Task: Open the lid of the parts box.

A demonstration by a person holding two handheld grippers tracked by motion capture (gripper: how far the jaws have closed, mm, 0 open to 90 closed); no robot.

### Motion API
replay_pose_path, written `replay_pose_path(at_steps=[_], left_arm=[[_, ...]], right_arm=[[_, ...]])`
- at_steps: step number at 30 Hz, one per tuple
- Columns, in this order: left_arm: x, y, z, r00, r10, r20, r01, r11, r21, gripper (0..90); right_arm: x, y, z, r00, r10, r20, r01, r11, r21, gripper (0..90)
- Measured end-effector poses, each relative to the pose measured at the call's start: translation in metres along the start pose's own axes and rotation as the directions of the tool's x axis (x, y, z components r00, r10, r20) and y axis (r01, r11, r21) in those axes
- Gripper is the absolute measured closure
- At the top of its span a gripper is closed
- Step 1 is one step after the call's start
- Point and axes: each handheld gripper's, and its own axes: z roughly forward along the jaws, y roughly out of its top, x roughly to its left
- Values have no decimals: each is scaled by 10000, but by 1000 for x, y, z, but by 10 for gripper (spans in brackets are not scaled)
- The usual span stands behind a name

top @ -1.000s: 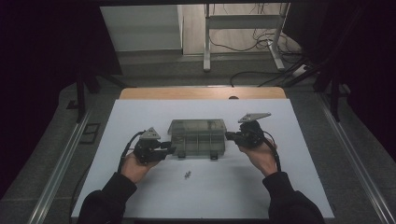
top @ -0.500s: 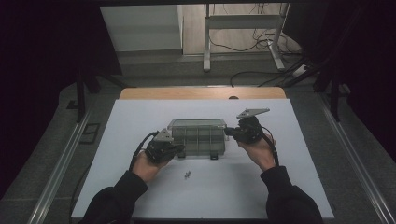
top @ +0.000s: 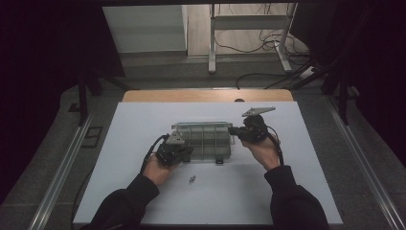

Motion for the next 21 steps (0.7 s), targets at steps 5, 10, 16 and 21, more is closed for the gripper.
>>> replay_pose_path(at_steps=[5, 10, 16, 21], left_arm=[[0, 0, 4, 10000, -12, -78, 12, 10000, 51, 900], [0, 0, 5, 10000, -12, -58, 13, 10000, 77, 900], [1, 0, 6, 10000, -96, 17, 96, 10000, 20, 899], [2, -1, 6, 9997, -208, 107, 208, 9998, -19, 897]], right_arm=[[-2, 5, 2, 10000, 7, -21, -7, 10000, -69, 889], [-3, 10, 7, 10000, -18, -18, 18, 10000, -48, 889], [-8, 14, 12, 10000, 72, 38, -72, 10000, -42, 889], [-12, 16, 17, 9999, 94, 89, -93, 9999, -70, 889]])
